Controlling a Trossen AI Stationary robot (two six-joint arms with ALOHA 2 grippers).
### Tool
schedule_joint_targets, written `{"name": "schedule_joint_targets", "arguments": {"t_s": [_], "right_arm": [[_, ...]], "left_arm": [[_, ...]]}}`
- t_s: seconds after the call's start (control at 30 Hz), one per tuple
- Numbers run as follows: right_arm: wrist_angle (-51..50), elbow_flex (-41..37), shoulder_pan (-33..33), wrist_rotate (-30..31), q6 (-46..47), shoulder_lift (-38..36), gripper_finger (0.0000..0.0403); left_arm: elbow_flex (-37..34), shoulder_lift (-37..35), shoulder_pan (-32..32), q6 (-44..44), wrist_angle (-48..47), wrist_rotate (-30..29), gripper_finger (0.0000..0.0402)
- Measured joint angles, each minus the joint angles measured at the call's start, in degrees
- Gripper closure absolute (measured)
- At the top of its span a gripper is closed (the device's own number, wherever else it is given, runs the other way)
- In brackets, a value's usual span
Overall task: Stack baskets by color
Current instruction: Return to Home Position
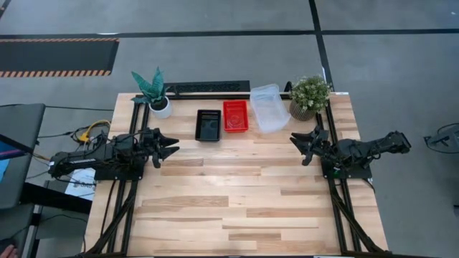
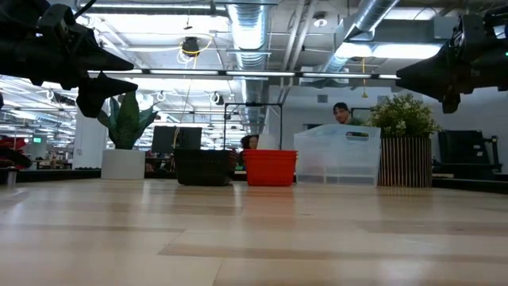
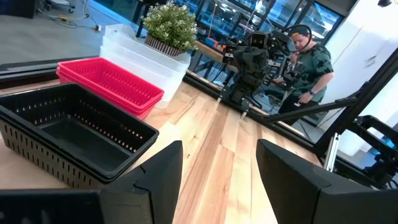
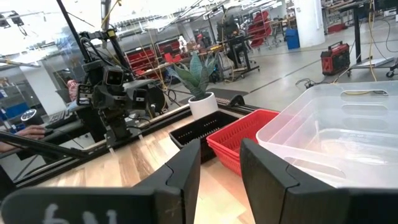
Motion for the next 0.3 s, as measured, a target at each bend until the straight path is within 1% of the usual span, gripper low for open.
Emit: {"name": "schedule_joint_targets", "arguments": {"t_s": [0.3], "right_arm": [[0.02, 0.00, 0.00, 0.00, 0.00, 0.00, 0.0269]], "left_arm": [[0.00, 0.00, 0.00, 0.00, 0.00, -0.01, 0.0209]]}}
